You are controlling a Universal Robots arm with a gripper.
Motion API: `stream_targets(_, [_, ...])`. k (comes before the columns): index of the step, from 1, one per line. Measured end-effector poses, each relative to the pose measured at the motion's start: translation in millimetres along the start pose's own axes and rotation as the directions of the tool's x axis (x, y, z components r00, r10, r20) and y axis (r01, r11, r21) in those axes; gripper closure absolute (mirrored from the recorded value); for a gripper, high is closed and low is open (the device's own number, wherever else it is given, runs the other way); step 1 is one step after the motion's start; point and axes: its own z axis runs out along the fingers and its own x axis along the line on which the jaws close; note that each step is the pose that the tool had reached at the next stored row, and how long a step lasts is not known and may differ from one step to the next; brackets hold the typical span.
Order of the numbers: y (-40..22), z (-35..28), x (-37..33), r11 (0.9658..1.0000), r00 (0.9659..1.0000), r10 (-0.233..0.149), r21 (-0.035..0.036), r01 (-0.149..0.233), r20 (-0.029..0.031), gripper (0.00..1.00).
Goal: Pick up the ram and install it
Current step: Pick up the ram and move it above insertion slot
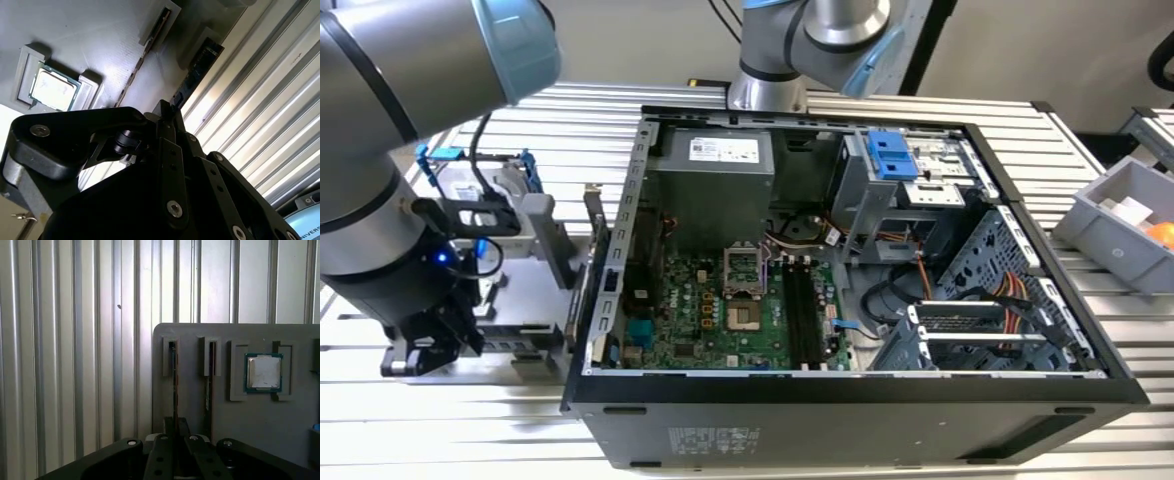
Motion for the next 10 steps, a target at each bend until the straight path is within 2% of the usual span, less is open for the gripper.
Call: stream_targets(10, [0.0, -2.6, 0.0, 1.0, 1.0, 0.0, -0.0002, 0.0, -0.0002, 1.0])
